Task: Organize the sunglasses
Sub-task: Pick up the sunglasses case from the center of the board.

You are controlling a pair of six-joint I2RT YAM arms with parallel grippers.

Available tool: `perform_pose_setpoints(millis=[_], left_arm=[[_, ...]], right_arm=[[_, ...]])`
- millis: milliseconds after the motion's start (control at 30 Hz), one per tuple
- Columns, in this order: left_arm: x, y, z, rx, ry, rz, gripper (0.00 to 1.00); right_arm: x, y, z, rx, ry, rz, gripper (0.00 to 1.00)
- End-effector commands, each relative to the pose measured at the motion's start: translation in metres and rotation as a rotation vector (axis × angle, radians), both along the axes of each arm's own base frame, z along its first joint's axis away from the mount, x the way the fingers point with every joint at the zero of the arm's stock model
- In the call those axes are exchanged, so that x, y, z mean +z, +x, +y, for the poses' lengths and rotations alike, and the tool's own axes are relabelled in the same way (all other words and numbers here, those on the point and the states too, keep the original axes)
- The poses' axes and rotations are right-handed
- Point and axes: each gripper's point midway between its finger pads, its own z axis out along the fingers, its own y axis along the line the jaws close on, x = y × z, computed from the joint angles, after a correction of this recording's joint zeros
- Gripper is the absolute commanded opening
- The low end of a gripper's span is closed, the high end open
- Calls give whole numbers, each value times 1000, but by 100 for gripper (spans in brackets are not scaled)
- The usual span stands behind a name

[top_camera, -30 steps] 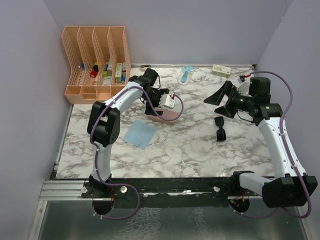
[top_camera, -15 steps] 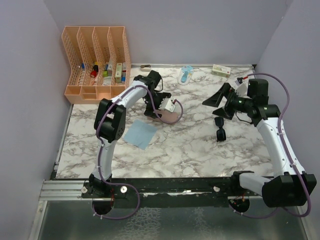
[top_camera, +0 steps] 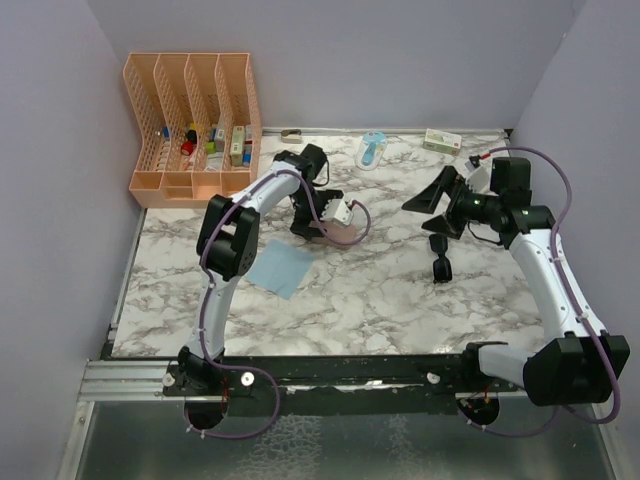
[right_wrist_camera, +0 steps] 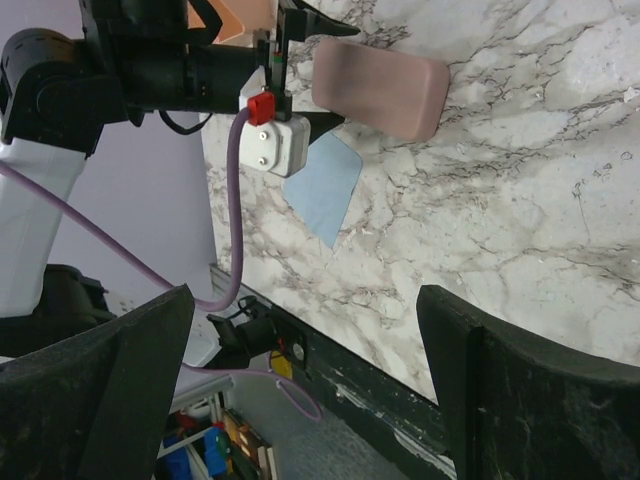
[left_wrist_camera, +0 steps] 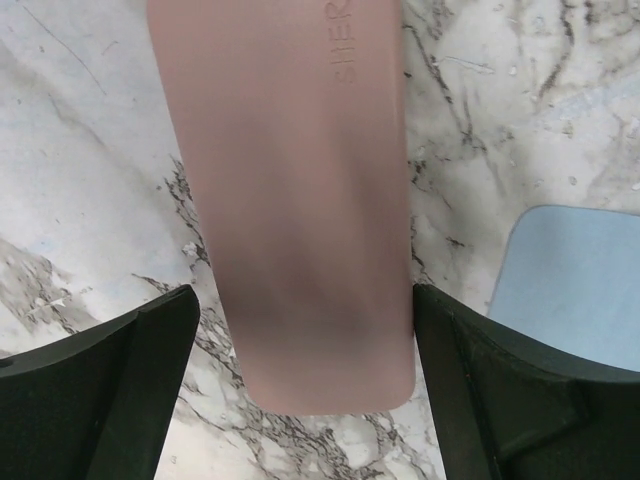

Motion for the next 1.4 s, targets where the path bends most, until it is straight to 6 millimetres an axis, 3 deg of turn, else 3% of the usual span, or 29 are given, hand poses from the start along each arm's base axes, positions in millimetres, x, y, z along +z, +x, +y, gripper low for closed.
perform_pose_setpoints(millis=[0,300,533,600,733,867,1000,1067,1233,1300,1367], left_arm=[[-2,2,-5,17,17,46,87],[-14,1,-2,13,55,84,70],[-14,-3,0,20,76,121,31],[-11,-6,0,27,76,136,14],[-1,-23,-3,85,64,235,6],[27,-26,-29,286,-39,380,4],[66,-12,-56,476,-165,428,0],[80,16,-62,651,-215,355,0],[121,81,-50,966,-316,73,0],[147,95,-50,1037,-383,49,0],[169,94,-56,1096,-465,152,0]], right_arm=[[-2,2,2,23,17,-16,94],[-9,1,3,24,23,8,94],[-10,1,4,26,29,8,93],[-10,2,4,27,31,7,93],[-9,3,5,33,40,2,92],[4,9,5,33,33,-38,92],[22,19,1,18,8,-85,92],[29,25,0,11,-1,-95,92],[33,37,-4,-14,-26,-79,92],[34,41,-6,-23,-33,-88,90],[39,45,-6,-22,-35,-114,89]])
